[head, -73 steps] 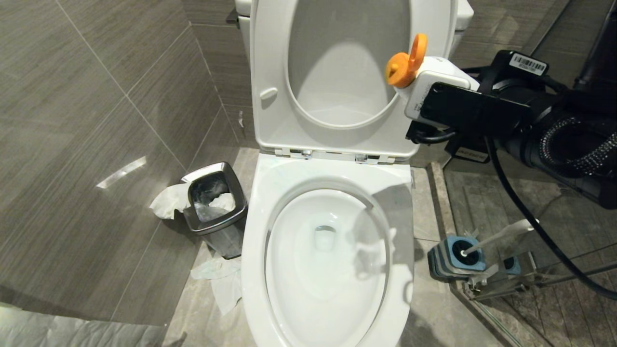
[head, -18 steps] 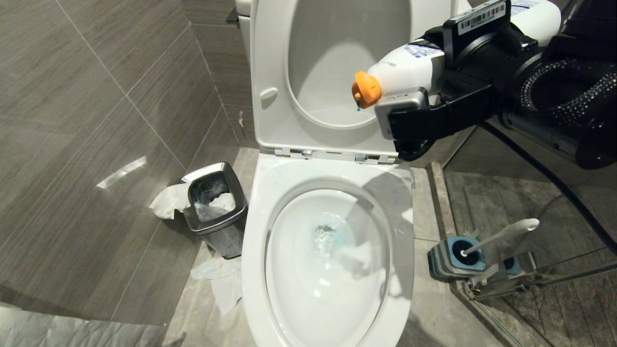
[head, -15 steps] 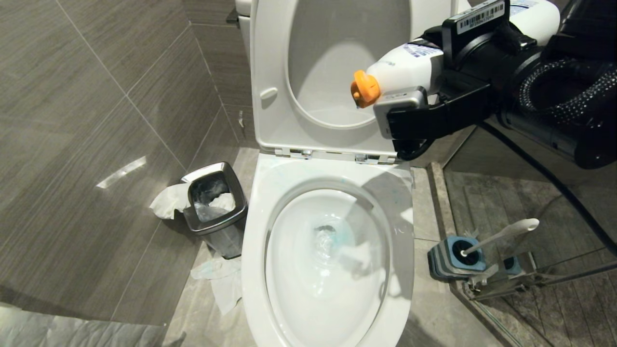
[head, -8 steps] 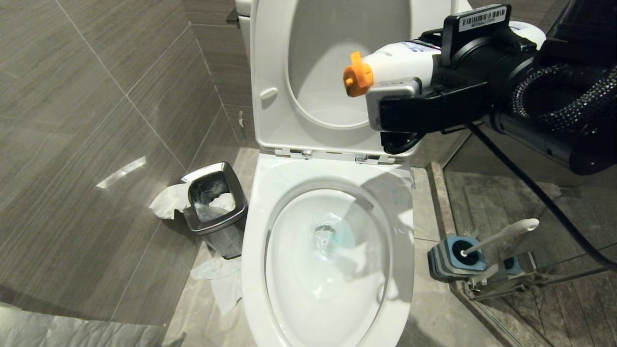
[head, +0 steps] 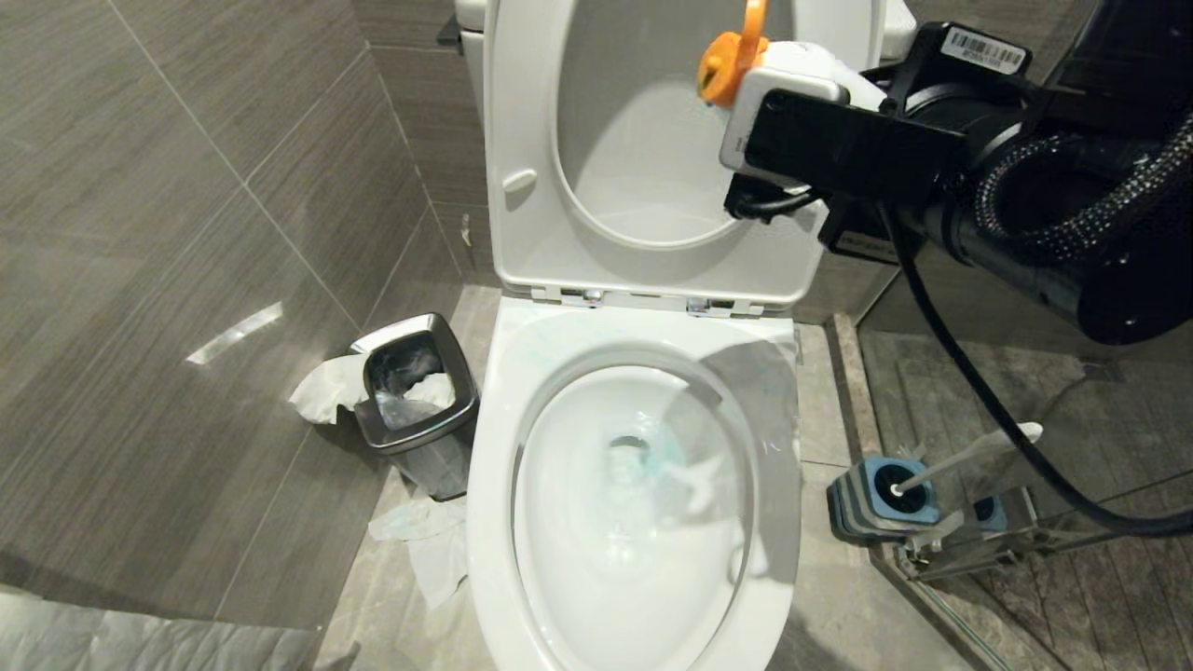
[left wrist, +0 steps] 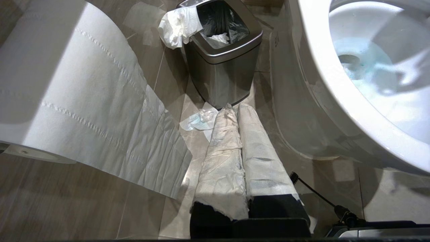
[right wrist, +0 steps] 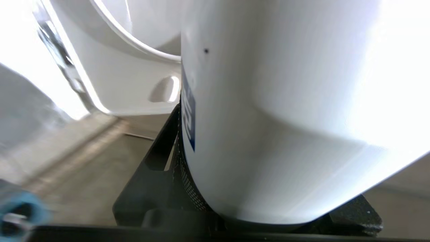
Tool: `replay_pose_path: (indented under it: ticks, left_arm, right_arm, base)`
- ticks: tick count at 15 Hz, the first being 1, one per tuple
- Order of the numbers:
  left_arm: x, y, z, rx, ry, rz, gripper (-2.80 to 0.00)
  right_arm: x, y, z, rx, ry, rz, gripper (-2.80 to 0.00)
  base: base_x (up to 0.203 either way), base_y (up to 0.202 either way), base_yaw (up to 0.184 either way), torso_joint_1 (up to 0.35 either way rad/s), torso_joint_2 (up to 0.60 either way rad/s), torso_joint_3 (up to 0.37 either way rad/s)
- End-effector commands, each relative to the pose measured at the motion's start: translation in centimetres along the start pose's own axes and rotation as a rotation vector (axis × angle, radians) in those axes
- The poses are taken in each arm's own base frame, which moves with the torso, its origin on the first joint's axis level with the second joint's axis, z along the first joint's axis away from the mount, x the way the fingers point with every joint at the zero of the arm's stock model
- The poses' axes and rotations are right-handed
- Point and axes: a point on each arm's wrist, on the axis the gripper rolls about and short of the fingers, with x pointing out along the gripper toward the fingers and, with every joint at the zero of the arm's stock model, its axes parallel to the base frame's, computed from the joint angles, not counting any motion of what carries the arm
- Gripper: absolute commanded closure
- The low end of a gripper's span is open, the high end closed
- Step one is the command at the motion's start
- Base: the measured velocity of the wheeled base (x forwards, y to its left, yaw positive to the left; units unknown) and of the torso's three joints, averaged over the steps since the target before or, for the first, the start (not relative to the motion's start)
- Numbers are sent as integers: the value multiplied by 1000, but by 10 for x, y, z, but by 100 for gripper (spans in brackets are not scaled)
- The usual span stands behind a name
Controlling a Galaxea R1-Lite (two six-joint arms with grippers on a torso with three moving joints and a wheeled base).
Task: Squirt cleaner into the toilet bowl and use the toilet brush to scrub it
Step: Pour in the cleaning agent, then place the cleaning agent on the floor
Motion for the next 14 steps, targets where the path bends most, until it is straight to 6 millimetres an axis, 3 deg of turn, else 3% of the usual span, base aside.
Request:
replay_pose_path:
  ticks: [1, 11, 14]
  left_arm:
    - [0, 0, 0, -1, 2, 0, 0]
    - [0, 0, -1, -6, 4, 3, 0]
    - [0, 0, -1, -6, 4, 3, 0]
  right_arm:
    - [1, 1, 1, 88, 6, 1, 0]
    - [18, 6, 14, 720, 2, 0, 0]
    - [24, 2, 7, 860, 23, -25, 0]
  base:
    - [0, 0, 0, 0, 0, 0]
    - [0, 0, 0, 0, 0, 0]
    - [0, 0, 0, 0, 0, 0]
